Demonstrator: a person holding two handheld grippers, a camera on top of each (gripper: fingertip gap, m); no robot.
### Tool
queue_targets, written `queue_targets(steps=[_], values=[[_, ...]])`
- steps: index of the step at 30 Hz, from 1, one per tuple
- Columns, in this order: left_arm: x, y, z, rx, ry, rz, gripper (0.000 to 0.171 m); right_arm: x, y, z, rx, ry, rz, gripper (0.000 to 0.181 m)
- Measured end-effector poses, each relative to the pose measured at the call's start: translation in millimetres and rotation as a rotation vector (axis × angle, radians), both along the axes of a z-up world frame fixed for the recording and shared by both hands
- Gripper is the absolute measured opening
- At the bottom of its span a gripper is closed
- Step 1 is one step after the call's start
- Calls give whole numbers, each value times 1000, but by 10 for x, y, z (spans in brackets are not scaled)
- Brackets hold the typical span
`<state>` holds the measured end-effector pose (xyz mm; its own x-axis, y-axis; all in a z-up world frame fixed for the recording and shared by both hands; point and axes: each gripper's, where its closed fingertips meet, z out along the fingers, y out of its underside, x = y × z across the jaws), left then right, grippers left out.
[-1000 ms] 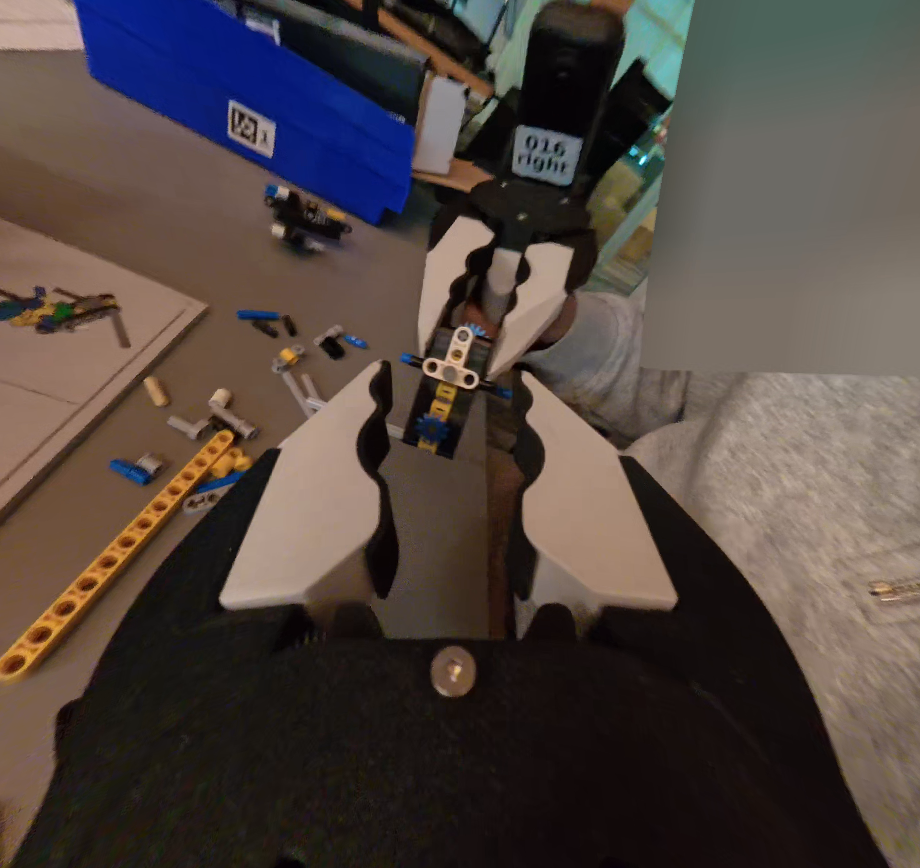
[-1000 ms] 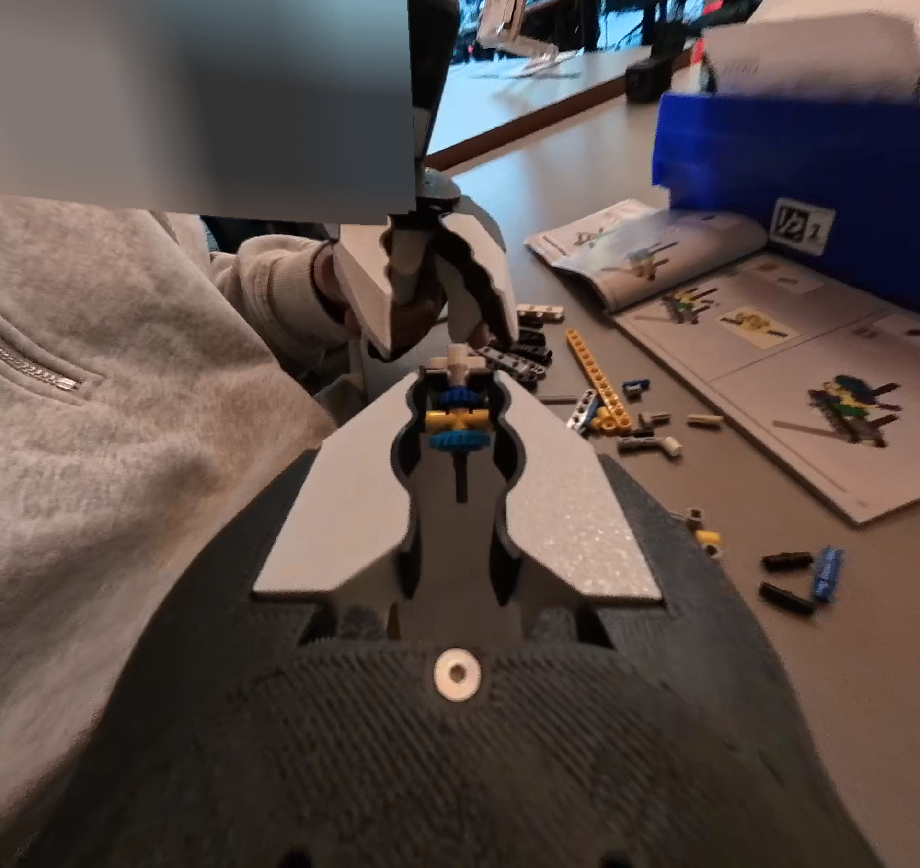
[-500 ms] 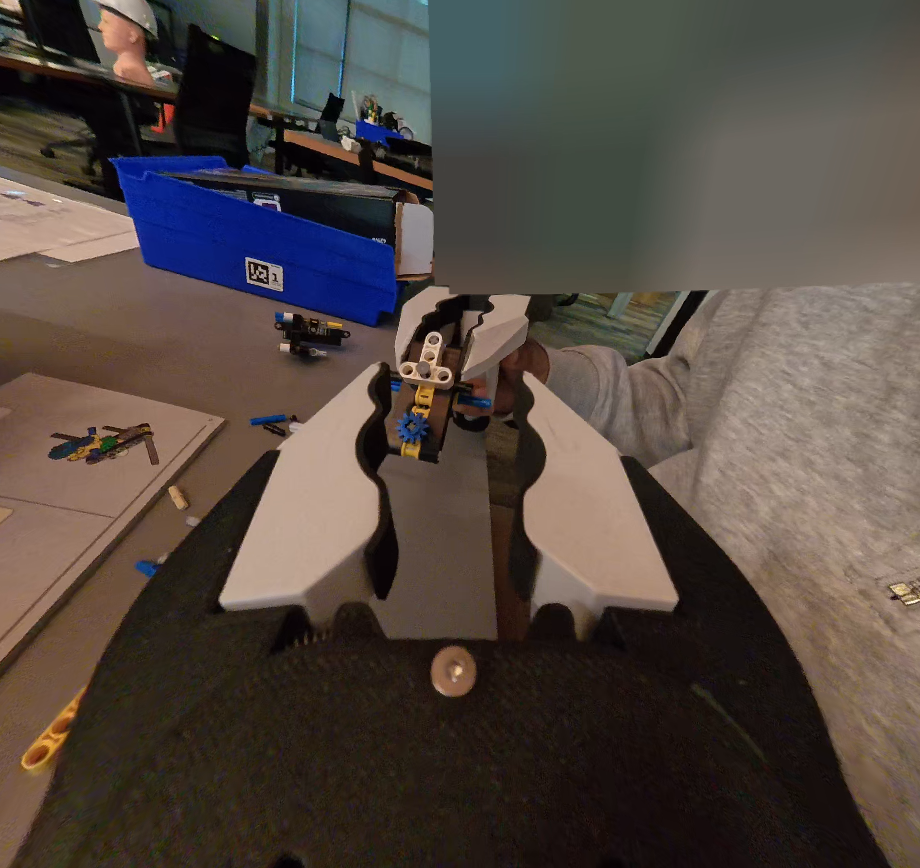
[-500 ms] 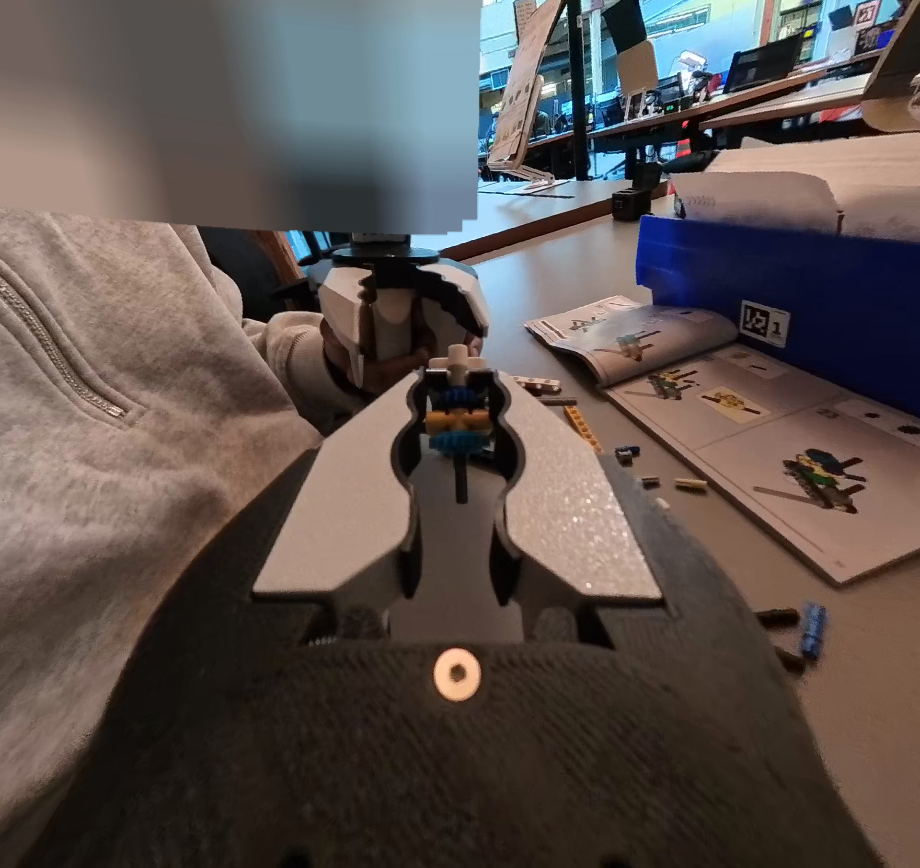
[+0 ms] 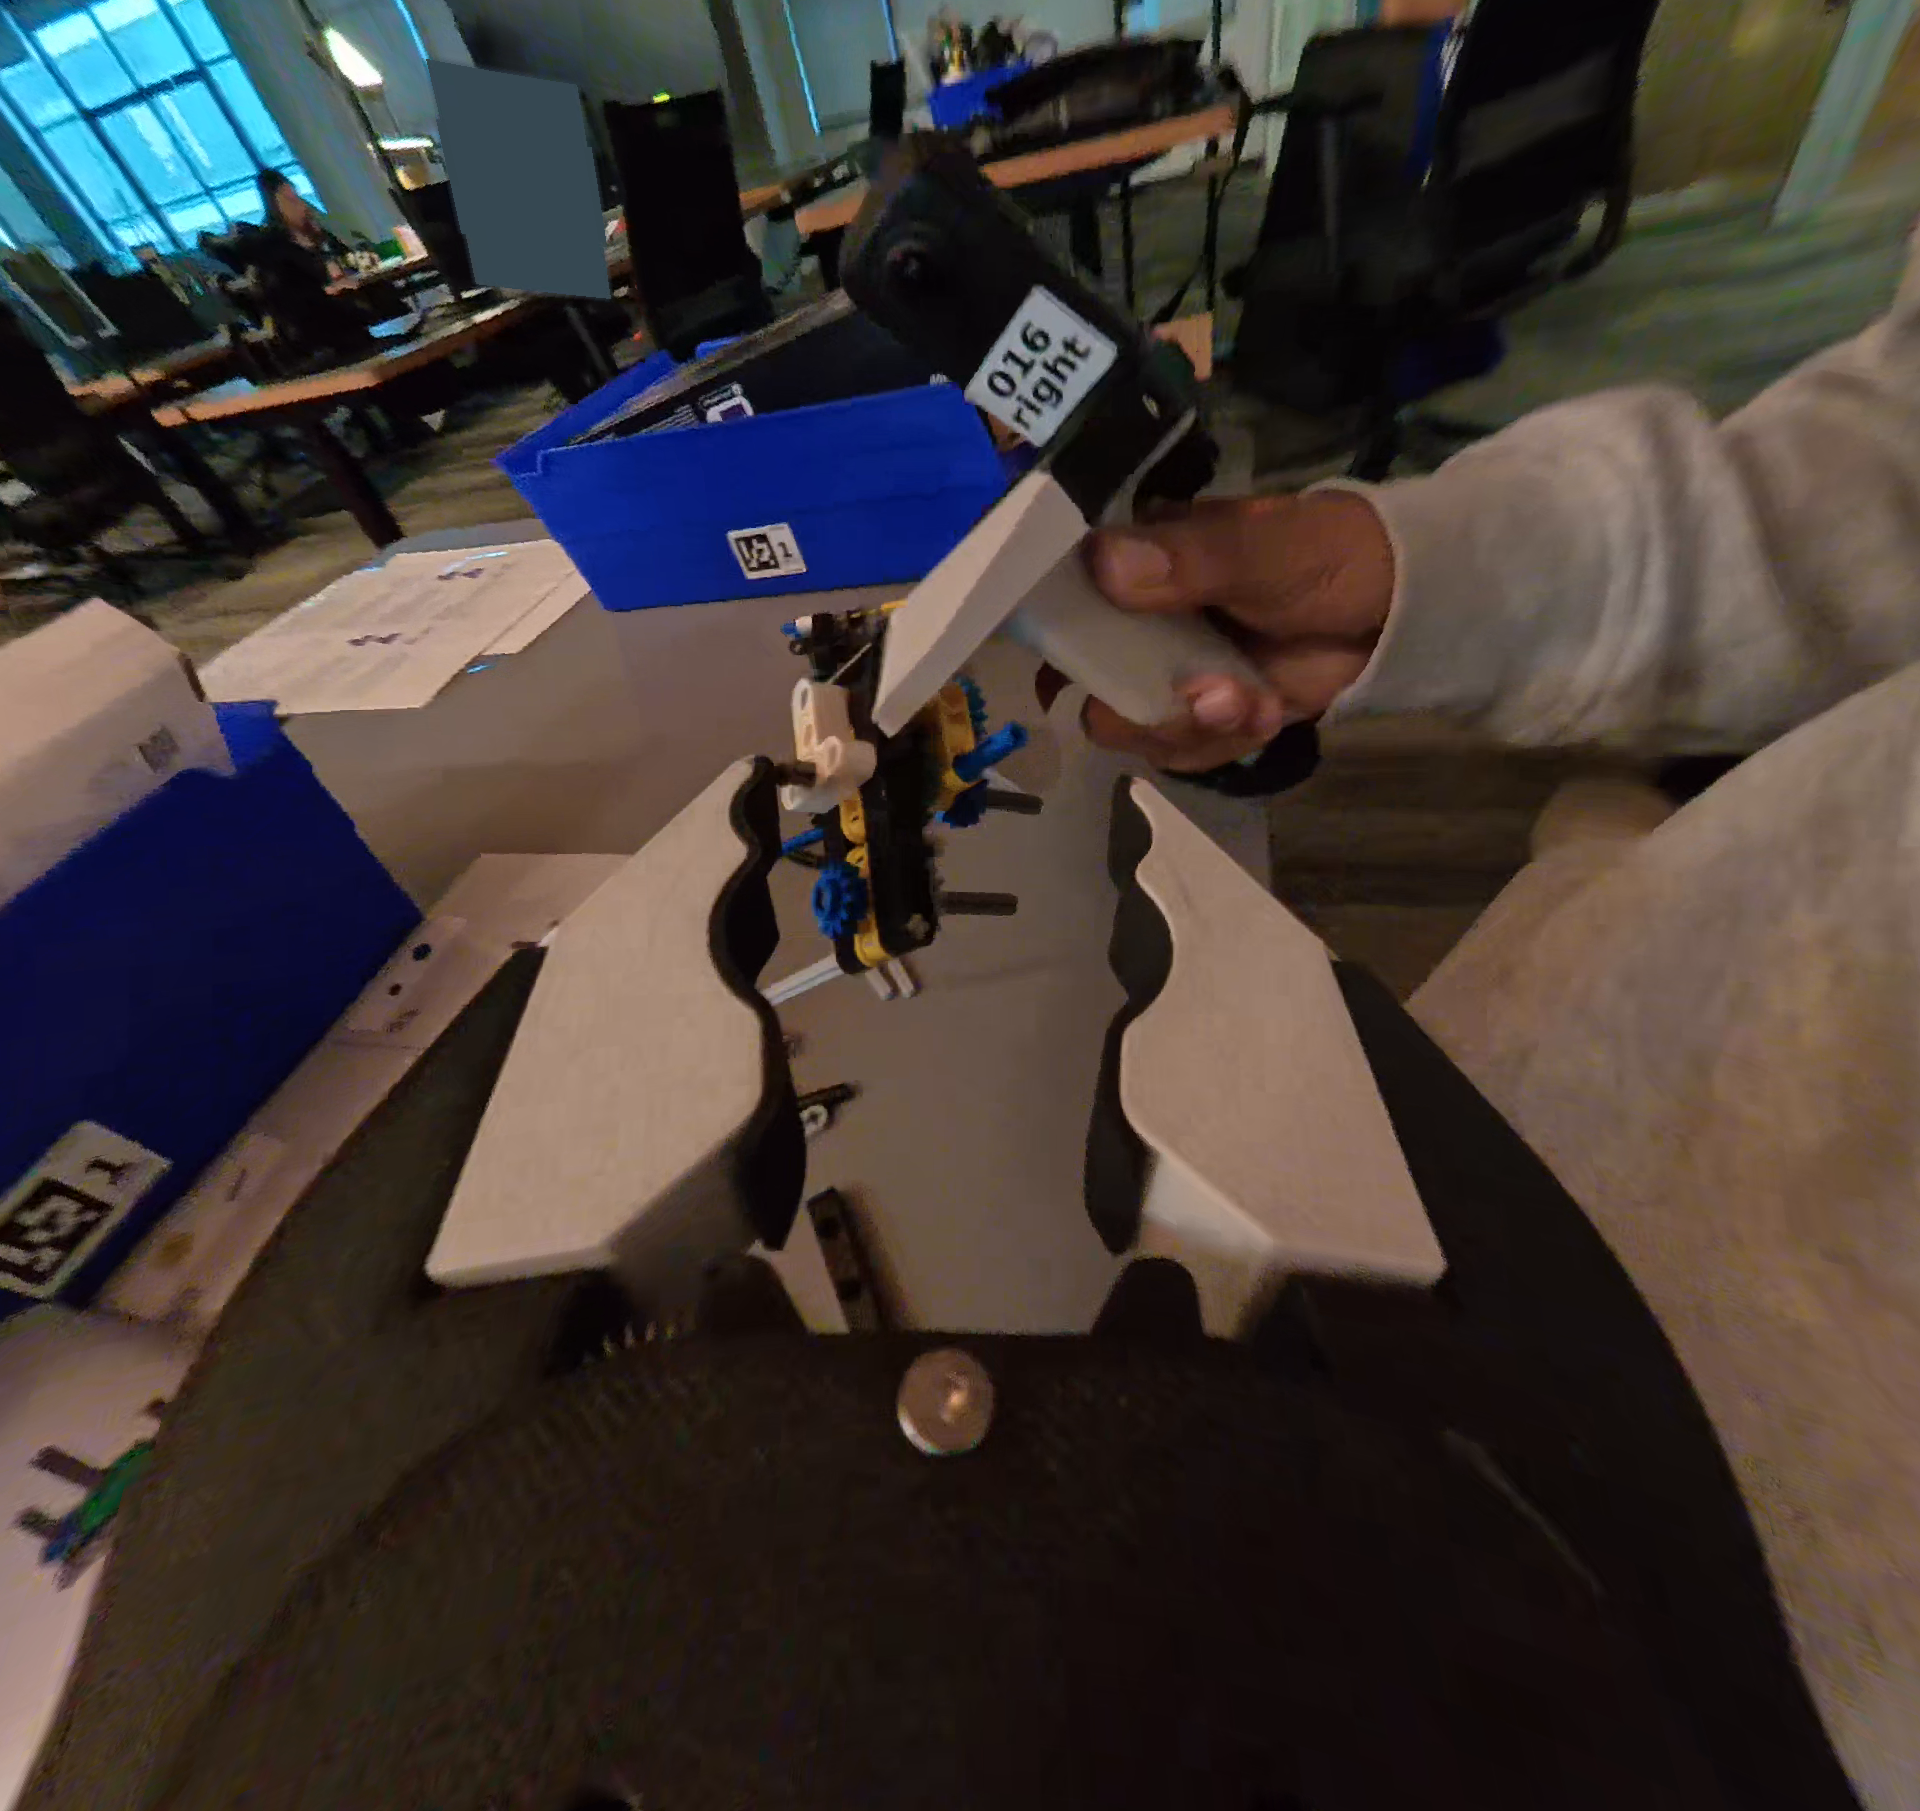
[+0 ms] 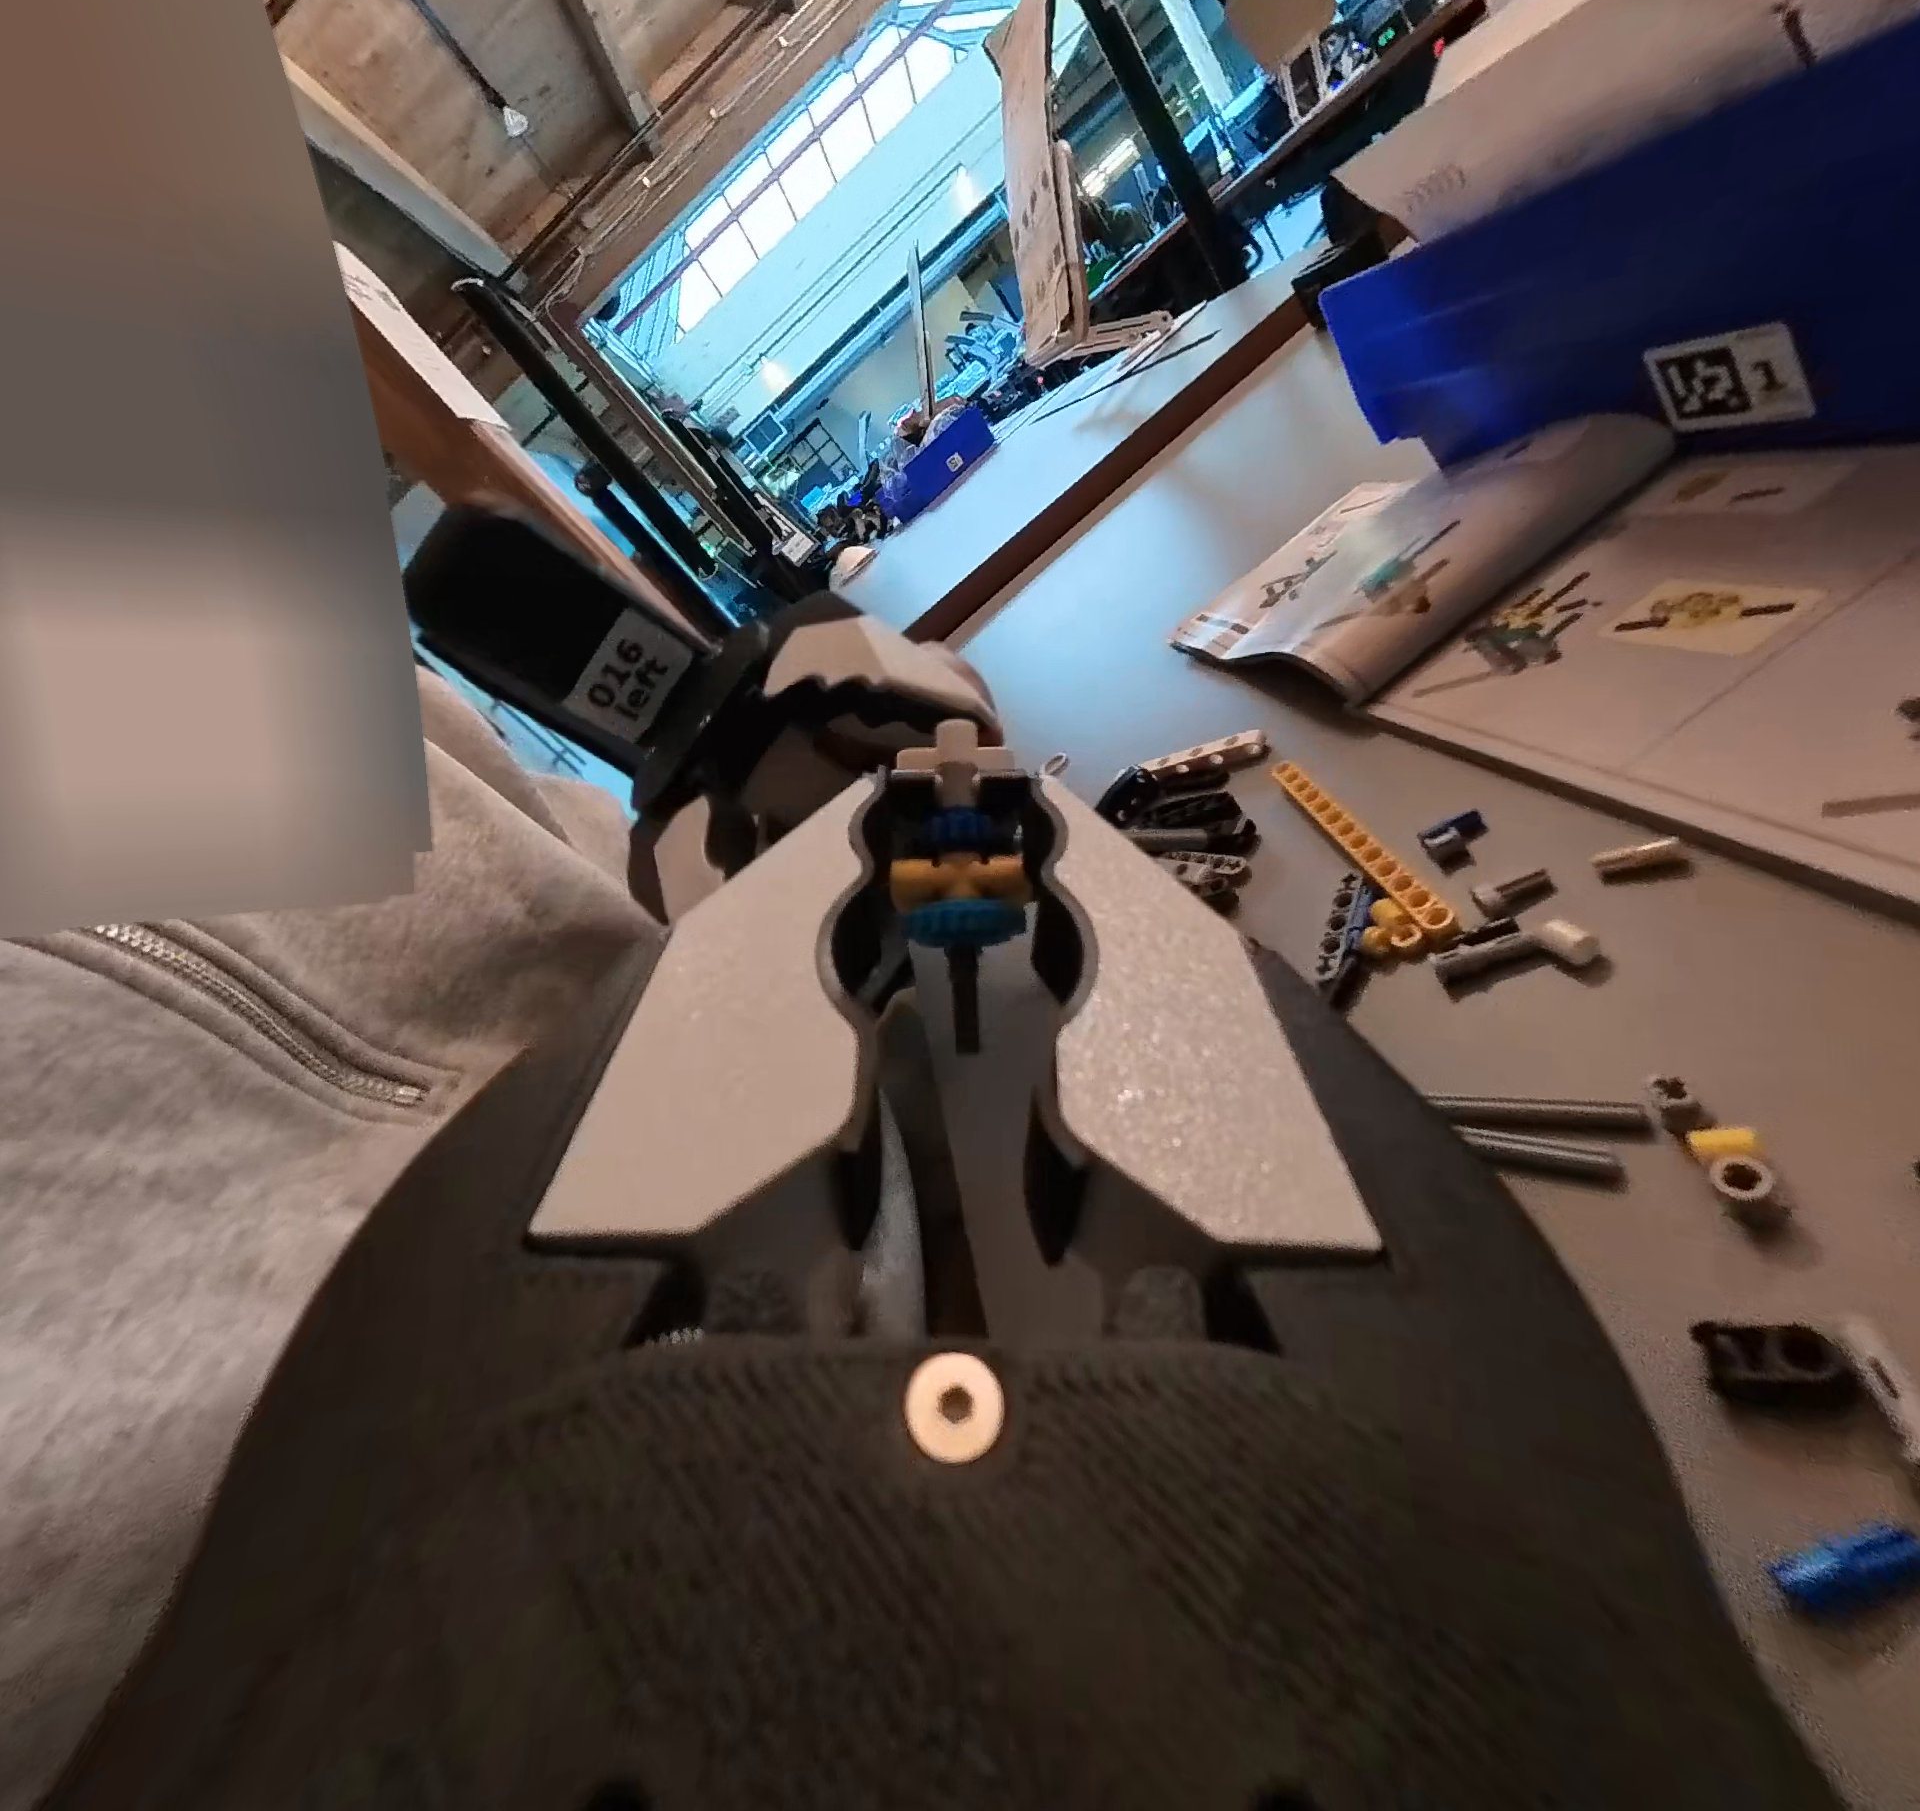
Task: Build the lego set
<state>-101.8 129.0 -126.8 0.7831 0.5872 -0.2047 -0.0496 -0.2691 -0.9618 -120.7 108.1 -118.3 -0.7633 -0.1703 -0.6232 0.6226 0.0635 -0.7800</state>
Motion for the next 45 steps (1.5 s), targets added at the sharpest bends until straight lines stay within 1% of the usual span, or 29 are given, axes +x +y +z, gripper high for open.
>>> queue_targets(steps=[4,6,9,12,16,20,23,26,30,34,37,38,42,45], values=[[-36,5,-99,-119,63,52,61,-33,-16,-17,10,-105,-9,22],[-68,-12,-136,-190,116,92,60,-48,-26,-27,2,-191,-10,23],[-94,-32,-138,-230,163,127,55,-57,-30,-23,-30,-299,5,22],[-105,-47,-120,-187,130,127,50,-61,-31,-39,-39,-340,16,22],[-121,-91,-42,-121,118,134,53,-69,-29,-69,-35,-357,22,22],[-92,-85,-41,-82,93,92,54,-79,-25,-73,-44,-376,25,22],[-68,-66,-83,-89,85,62,54,-79,-24,-79,-46,-391,32,22],[-58,-53,-116,-79,55,42,50,-74,-29,-102,-36,-417,42,22],[-81,-93,-120,-46,8,38,39,-67,-35,-140,-13,-437,50,22],[-87,-99,-98,11,-39,28,36,-56,-39,-164,2,-441,56,22],[-123,-140,-106,5,-49,56,23,-45,-45,-182,14,-440,58,22],[-132,-151,-108,2,-52,63,21,-43,-49,-190,19,-438,57,22],[-147,-158,-123,11,-83,72,21,-54,-51,-205,26,-443,48,22],[-159,-163,-167,-21,-96,85,21,-67,-55,-237,52,-421,28,22]])
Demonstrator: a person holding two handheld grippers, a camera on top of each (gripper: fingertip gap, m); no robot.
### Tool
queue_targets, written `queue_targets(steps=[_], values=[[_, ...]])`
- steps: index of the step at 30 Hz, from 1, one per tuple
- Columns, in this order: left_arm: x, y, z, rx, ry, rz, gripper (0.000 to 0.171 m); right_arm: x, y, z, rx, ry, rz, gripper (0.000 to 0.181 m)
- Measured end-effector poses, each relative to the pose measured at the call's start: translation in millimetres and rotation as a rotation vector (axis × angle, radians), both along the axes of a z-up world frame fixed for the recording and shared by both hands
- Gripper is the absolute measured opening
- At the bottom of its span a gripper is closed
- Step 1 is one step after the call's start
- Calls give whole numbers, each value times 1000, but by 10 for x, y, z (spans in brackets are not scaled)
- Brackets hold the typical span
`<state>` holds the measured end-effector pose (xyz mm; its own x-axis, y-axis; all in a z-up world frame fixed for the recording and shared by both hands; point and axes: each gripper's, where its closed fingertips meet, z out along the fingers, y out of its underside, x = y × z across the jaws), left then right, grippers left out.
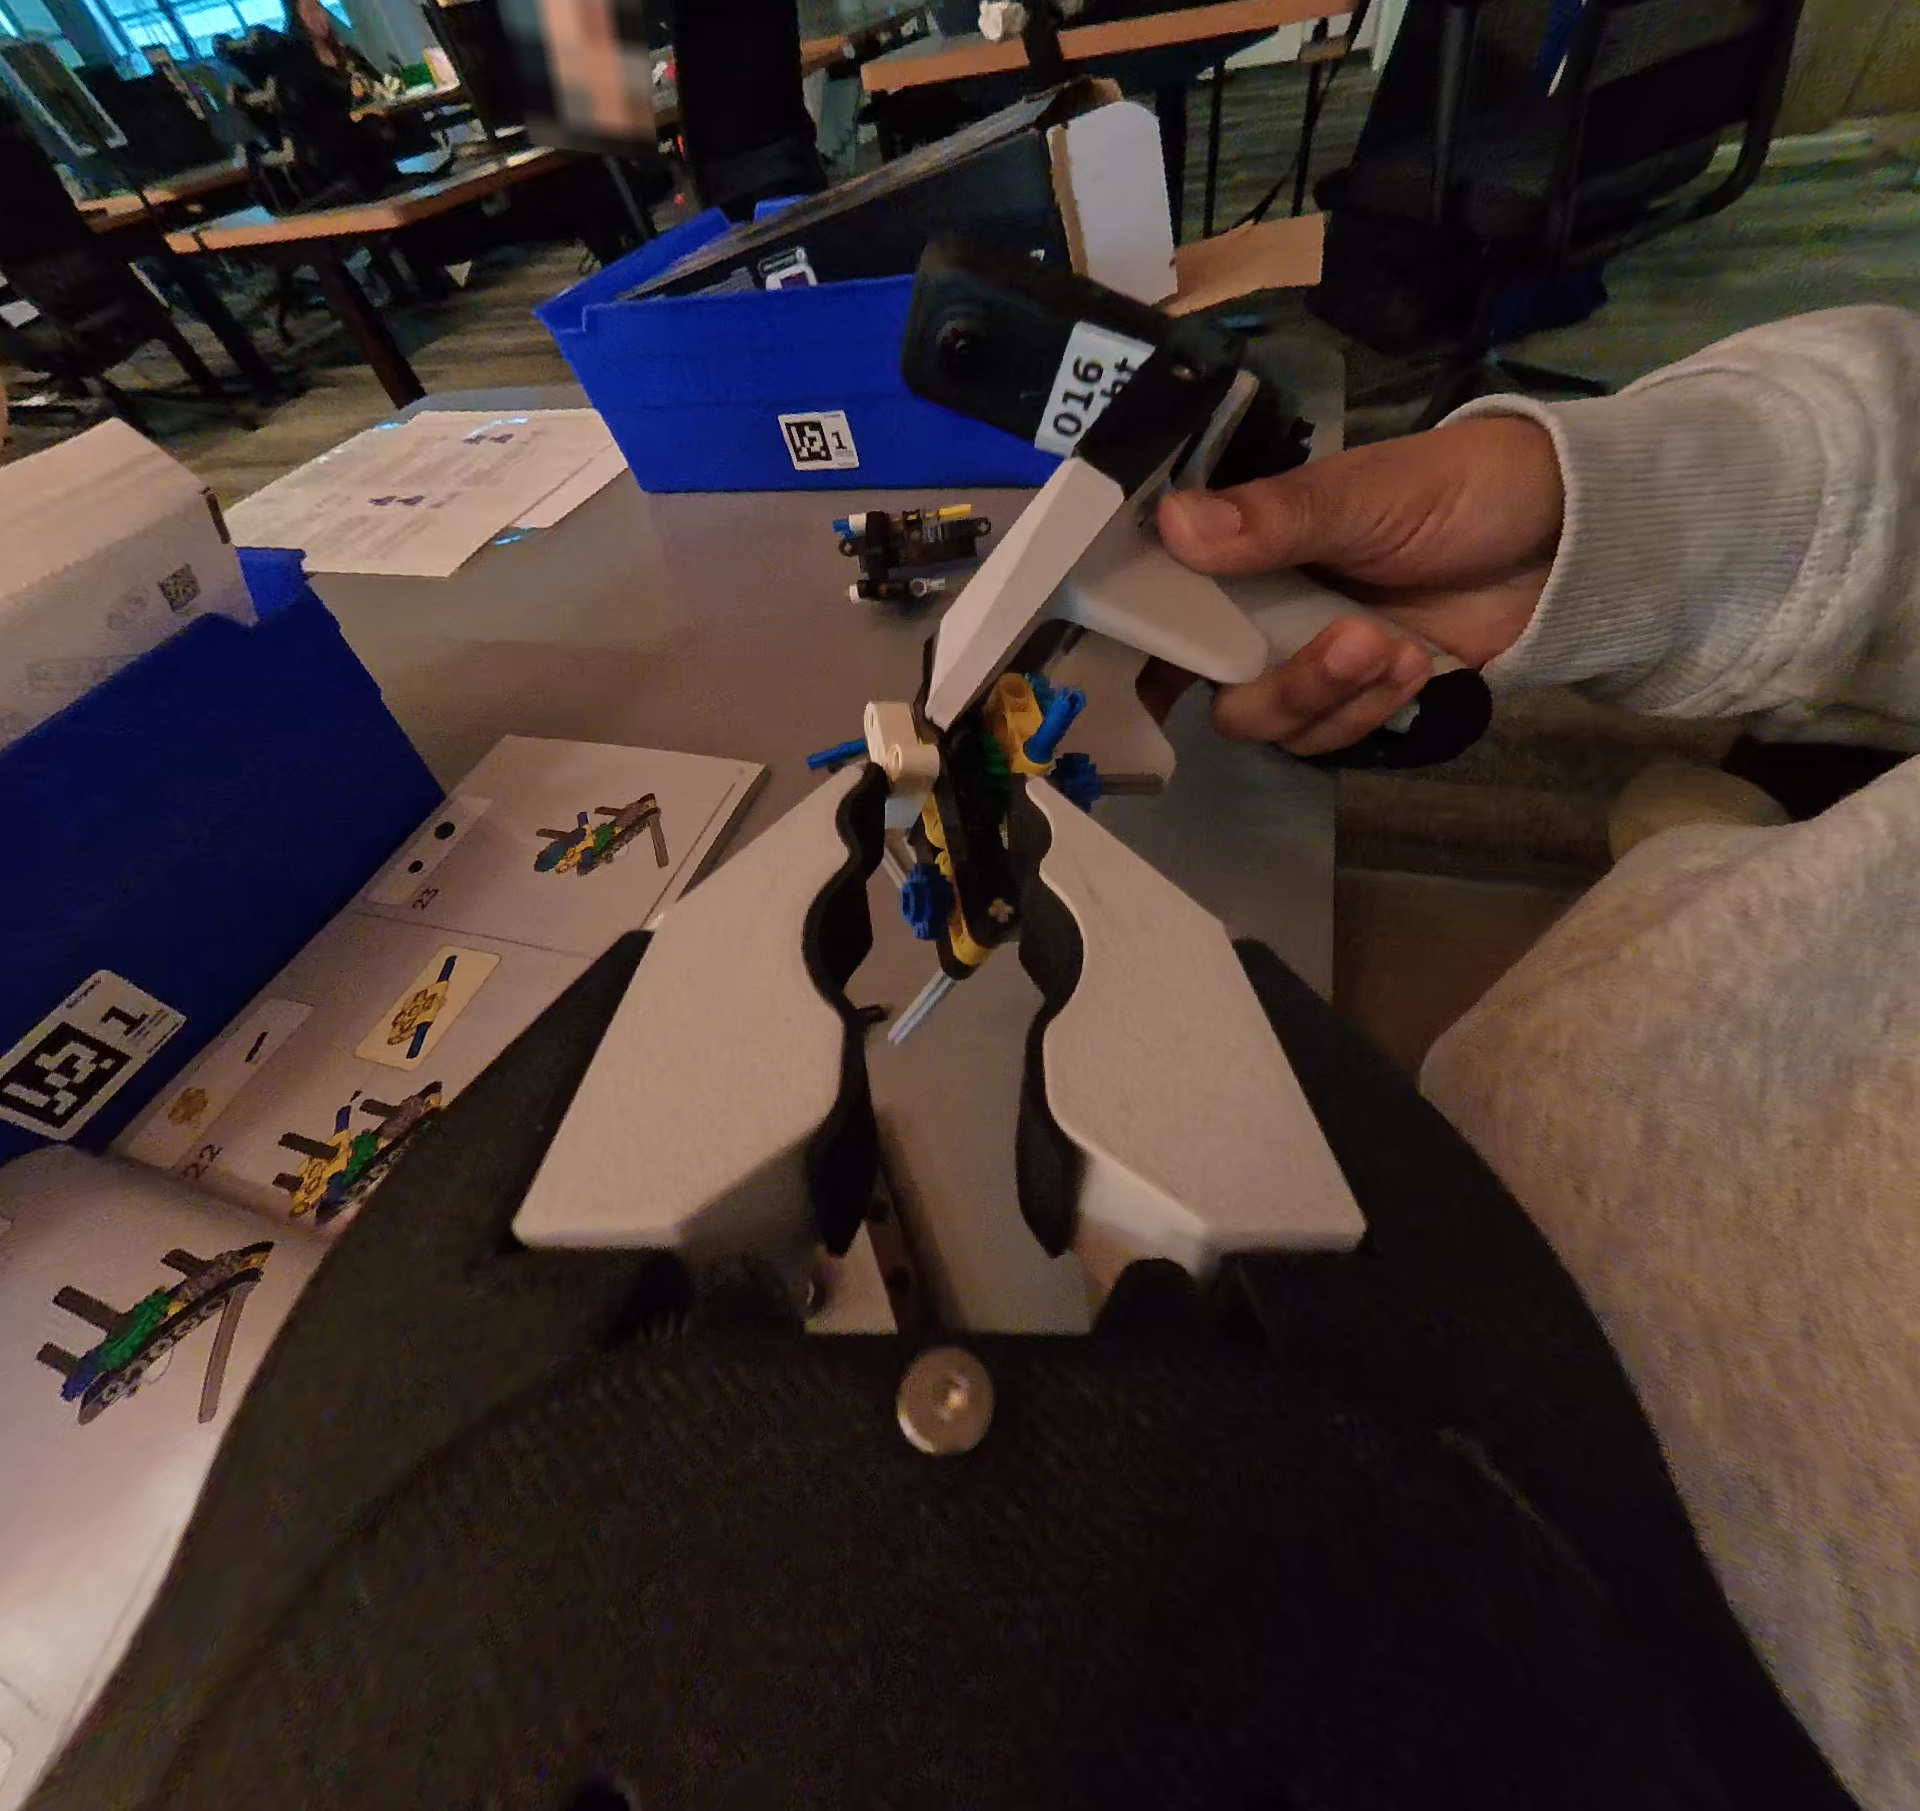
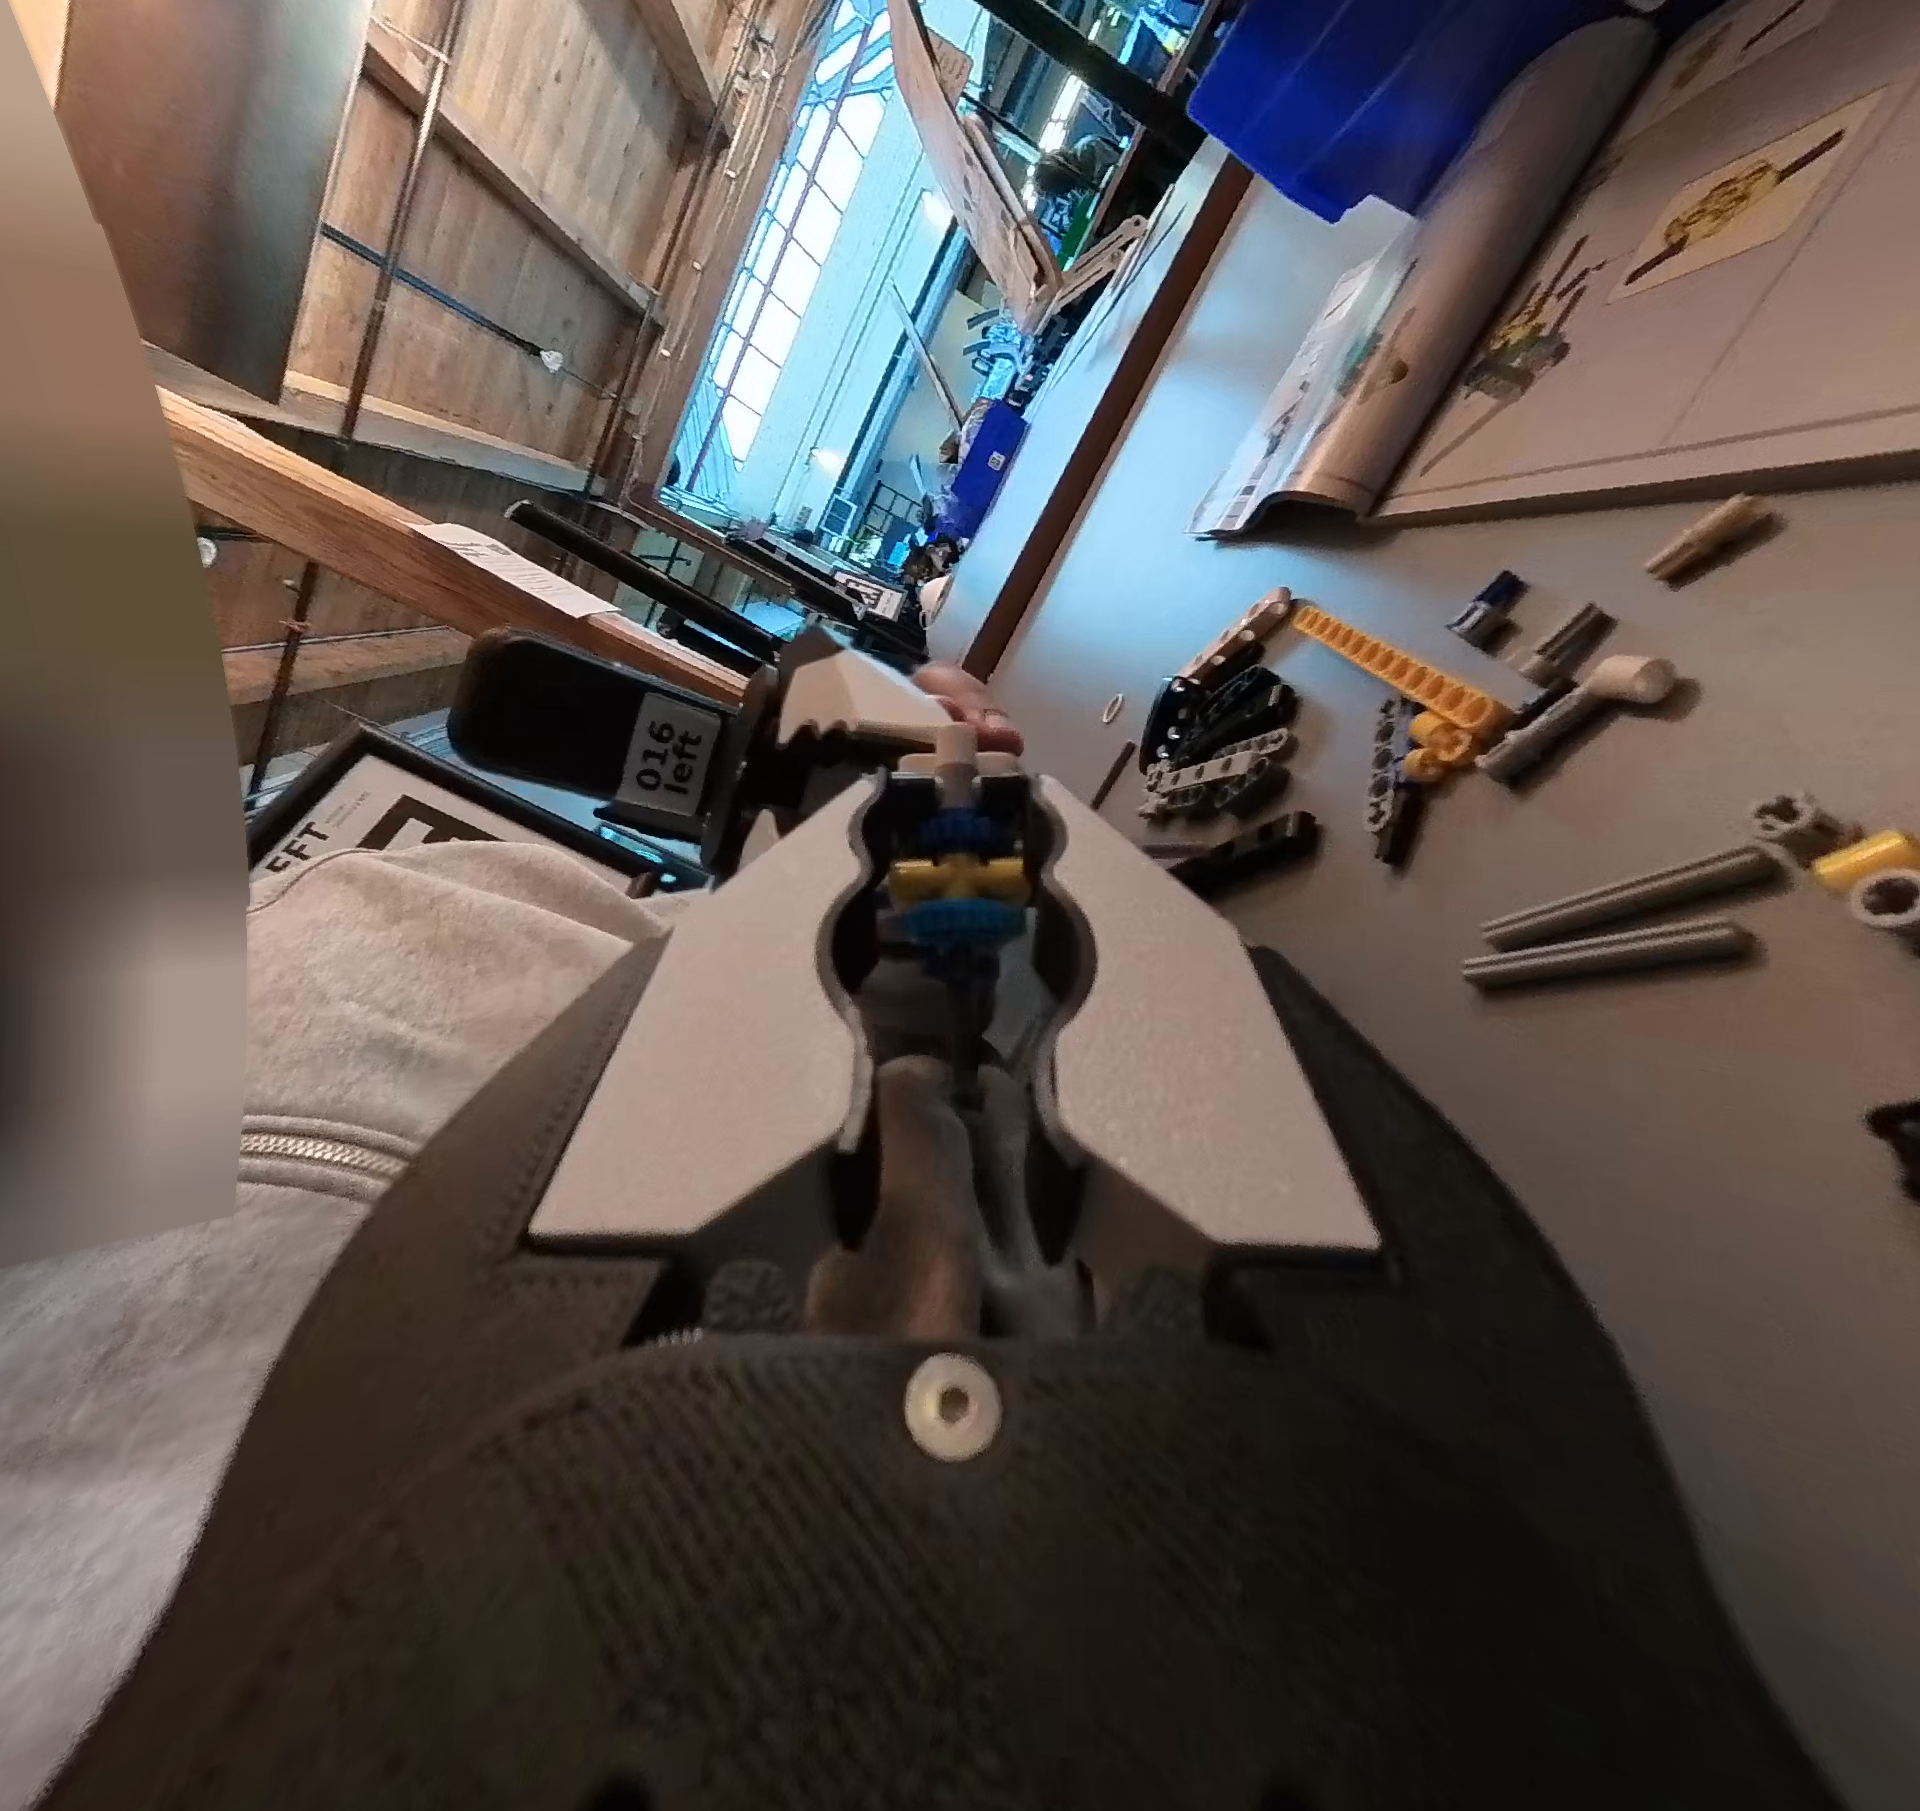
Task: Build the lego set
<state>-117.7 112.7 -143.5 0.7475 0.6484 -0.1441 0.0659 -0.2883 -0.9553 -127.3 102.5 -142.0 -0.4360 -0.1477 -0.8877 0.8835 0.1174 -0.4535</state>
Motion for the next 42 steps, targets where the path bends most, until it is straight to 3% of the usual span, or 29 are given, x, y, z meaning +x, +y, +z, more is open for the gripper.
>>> queue_targets(steps=[13,21,25,32,42], values=[[-34,-2,-165,-136,-17,51,22,-24,0,-123,117,101,-31,23],[-65,-27,-200,-150,-21,73,39,-15,-6,-125,123,106,-31,23],[-41,-2,-224,-180,-7,59,23,-8,-11,-131,128,108,-29,23],[-49,-23,-229,-205,13,60,22,-10,-20,-110,124,107,-35,27],[-174,-216,-62,-51,34,149,21,-175,94,147,14,152,-127,49]])
